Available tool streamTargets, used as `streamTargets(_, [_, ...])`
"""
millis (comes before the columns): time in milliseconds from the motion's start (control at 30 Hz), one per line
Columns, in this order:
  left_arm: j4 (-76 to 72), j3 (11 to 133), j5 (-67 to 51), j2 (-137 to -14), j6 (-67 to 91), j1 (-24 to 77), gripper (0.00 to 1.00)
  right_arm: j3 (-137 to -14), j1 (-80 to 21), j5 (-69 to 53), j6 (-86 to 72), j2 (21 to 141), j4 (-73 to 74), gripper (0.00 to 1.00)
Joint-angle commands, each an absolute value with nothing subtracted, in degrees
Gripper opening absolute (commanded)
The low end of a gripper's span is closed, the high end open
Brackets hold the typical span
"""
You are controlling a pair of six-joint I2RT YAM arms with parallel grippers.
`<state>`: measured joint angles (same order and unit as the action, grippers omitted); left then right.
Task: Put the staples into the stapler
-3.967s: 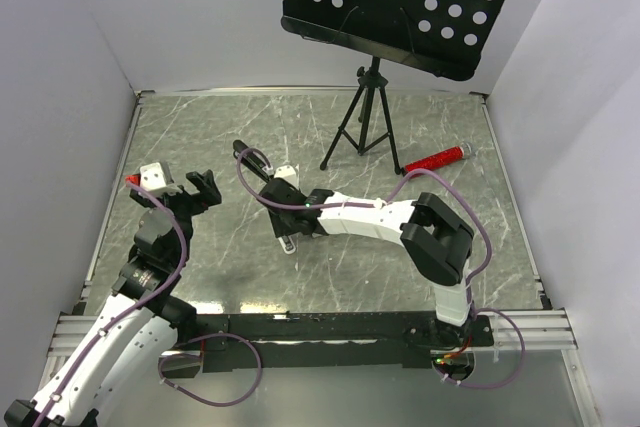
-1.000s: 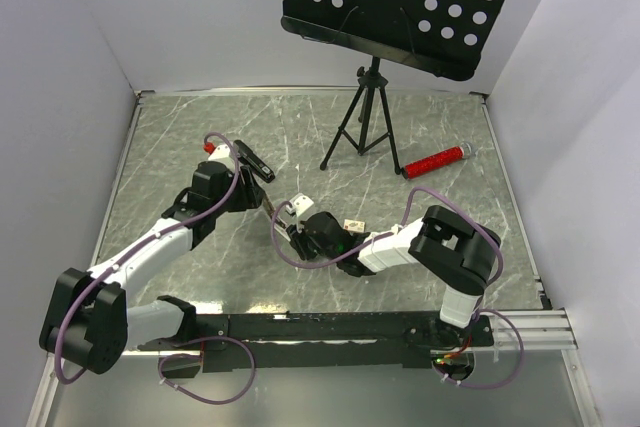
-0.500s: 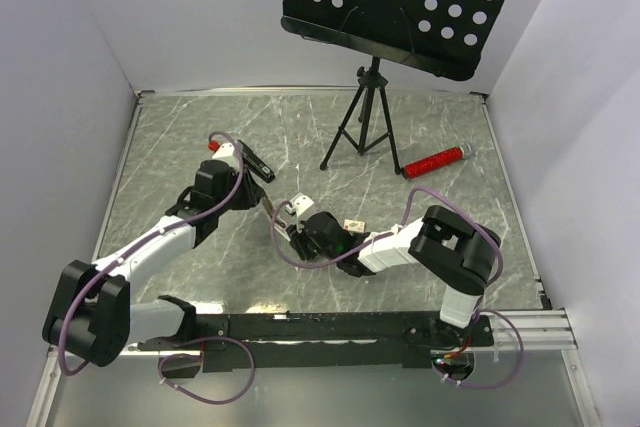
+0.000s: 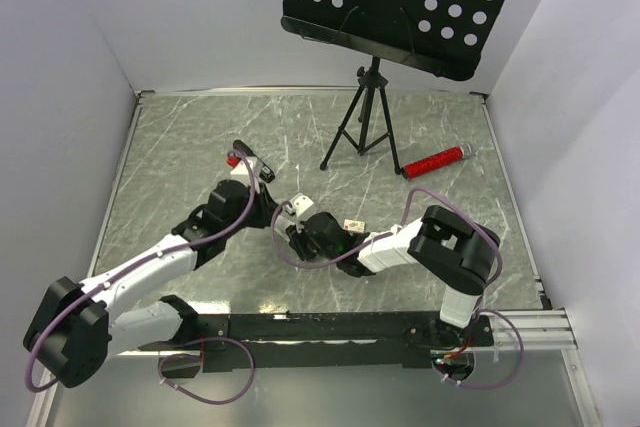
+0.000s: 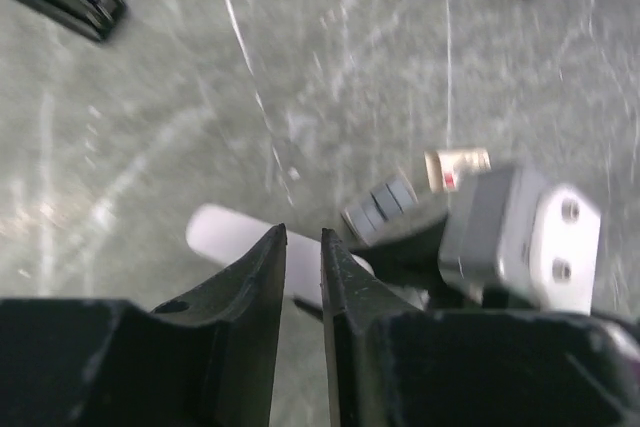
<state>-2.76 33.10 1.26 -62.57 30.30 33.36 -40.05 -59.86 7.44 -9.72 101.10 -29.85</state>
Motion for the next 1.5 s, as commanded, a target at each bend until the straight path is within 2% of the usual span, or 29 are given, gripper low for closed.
streamTargets(0, [-1.14, 29.98, 1.93, -61.26, 34.71, 36.82, 0.26, -38.58, -60.91, 3.43, -10.55, 103.18, -29.35, 0.14])
streamTargets(200, [-2.20, 29.18, 3.07, -60.91, 37.61, 39.11, 0.25, -38.76, -61.00, 3.25, -10.37, 103.62, -29.53, 0.14])
streamTargets(333, [-0.36, 29.00, 8.86, -58.11, 40.60, 39.02, 0.28, -38.58, -61.00, 3.25, -10.46, 103.18, -29.09, 0.16])
streamTargets(433, [3.33, 29.35, 15.02, -54.86, 42.27, 38.24, 0.33, -37.97, -61.00, 3.16, -10.37, 101.78, -27.69, 0.28])
streamTargets(467, [4.30, 29.53, 18.07, -53.89, 43.06, 37.88, 0.37, -37.79, -61.00, 3.16, -10.37, 100.56, -27.25, 0.38])
streamTargets(567, [7.29, 29.45, 21.26, -49.49, 43.77, 35.51, 0.45, -37.27, -61.00, 3.34, -10.11, 97.75, -24.27, 0.51])
streamTargets(633, [8.43, 29.27, 23.64, -45.64, 43.59, 33.93, 0.51, -37.09, -61.00, 3.95, -10.02, 95.99, -21.64, 0.54])
streamTargets(667, [8.87, 29.35, 24.43, -44.31, 43.07, 33.49, 0.57, -37.26, -61.00, 4.04, -10.19, 94.15, -20.66, 0.57])
streamTargets(767, [10.80, 30.32, 28.29, -39.83, 40.97, 32.96, 0.68, -38.14, -60.82, 4.65, -10.19, 89.85, -14.97, 0.62])
streamTargets(933, [14.32, 33.04, 34.96, -34.02, 36.48, 32.87, 0.85, -43.76, -60.91, 6.06, -10.81, 84.91, -1.43, 0.64])
streamTargets(1067, [15.03, 33.93, 38.14, -29.89, 30.52, 32.87, 0.99, -54.45, -59.94, 5.54, -10.90, 86.83, 11.66, 0.64])
streamTargets(1333, [14.06, 31.91, 40.61, -23.30, 23.03, 32.96, 1.00, -71.97, -60.03, 6.50, -11.07, 97.63, 33.98, 0.64])
streamTargets(1467, [12.22, 29.97, 40.34, -22.06, 22.24, 32.87, 1.00, -77.94, -60.12, 6.86, -11.25, 101.59, 37.17, 0.63])
